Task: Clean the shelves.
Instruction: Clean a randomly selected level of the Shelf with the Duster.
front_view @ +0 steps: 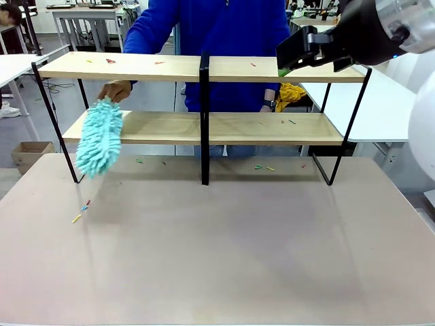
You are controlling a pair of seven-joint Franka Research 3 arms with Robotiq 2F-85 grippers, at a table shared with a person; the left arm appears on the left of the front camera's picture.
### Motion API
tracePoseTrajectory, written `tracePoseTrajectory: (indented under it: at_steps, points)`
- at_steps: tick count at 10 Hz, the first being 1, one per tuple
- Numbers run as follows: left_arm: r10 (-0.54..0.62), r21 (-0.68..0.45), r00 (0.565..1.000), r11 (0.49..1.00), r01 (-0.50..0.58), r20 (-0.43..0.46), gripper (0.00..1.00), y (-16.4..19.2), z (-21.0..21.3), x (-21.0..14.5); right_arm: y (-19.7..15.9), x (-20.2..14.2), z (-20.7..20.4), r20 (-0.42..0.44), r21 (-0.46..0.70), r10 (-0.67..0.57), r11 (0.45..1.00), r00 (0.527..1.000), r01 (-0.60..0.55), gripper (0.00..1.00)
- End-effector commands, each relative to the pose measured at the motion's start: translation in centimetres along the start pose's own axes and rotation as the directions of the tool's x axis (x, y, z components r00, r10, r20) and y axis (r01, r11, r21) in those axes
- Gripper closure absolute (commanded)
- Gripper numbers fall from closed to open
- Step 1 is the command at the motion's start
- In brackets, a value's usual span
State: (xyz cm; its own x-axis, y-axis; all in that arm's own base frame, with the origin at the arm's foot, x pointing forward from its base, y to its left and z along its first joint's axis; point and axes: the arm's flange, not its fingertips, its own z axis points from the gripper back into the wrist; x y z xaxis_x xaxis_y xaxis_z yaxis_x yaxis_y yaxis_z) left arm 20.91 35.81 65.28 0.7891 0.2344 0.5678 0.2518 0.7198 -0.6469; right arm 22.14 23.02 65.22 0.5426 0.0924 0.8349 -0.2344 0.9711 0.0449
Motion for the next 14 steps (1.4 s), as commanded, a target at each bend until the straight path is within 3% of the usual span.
tracePoseTrajectory:
  at_steps: [1,6,9,10,11,14]
  points:
    - [-0.004,0.025,1.0,1.0,0.004,-0.007,0.87,0.0,-0.2,-0.4,-0.1,0.1,0.0,0.001,-0.001,-0.003,1.0,1.0,0.003,0.0]
    - [0.012,0.016,1.0,1.0,-0.012,0.003,0.87,0.6,0.4,-0.9,-0.1,0.1,0.0,0.001,-0.001,-0.003,1.0,1.0,0.003,0.0]
    - [-0.141,0.017,0.979,0.989,0.145,-0.145,0.87,-3.7,-3.1,0.0,-0.1,0.1,0.0,0.001,-0.001,-0.003,1.0,1.0,0.003,0.0]
    - [-0.224,0.026,0.943,0.971,0.237,-0.244,0.87,-6.2,-5.4,0.0,-0.1,0.1,0.0,0.001,-0.001,-0.003,1.0,1.0,0.003,0.0]
    - [-0.328,-0.016,0.88,0.939,0.344,-0.343,0.87,-8.8,-7.7,-0.3,-0.1,0.1,0.0,0.001,-0.001,-0.003,1.0,1.0,0.003,0.0]
    - [-0.538,-0.169,0.604,0.812,0.559,-0.587,0.87,-16.9,-16.7,-2.9,-0.1,0.1,0.0,0.001,-0.001,-0.003,1.0,1.0,0.003,0.0]
